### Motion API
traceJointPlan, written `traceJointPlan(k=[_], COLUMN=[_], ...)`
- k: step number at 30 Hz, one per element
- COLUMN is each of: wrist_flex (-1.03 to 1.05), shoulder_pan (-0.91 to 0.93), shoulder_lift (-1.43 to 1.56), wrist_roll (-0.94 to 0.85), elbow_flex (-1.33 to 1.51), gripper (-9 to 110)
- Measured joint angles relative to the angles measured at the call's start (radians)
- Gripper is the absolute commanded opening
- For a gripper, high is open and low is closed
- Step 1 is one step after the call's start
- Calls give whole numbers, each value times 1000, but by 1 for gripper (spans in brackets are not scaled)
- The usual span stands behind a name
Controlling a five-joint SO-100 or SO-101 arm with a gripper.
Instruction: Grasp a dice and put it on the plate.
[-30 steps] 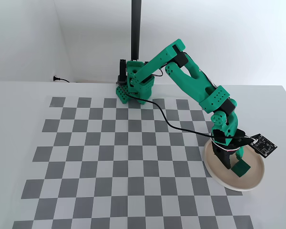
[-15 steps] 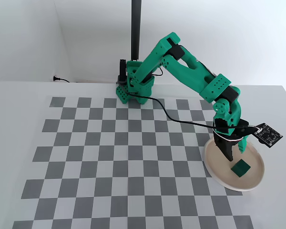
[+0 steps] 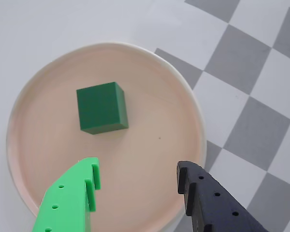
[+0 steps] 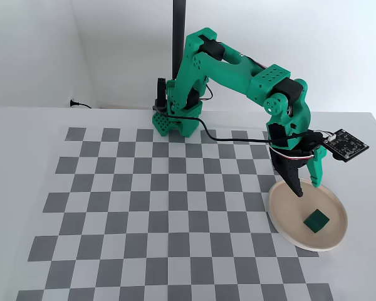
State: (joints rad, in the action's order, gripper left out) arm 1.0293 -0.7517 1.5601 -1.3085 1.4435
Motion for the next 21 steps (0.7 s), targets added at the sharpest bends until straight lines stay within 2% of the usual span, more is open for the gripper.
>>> traceJointPlan(k=[14, 21], wrist_flex=[20, -29], shoulder_pan=[178, 301], shoulder_lift=[511, 785], wrist_roll=[60, 84], elbow_flex=[319, 569], gripper=[1, -4])
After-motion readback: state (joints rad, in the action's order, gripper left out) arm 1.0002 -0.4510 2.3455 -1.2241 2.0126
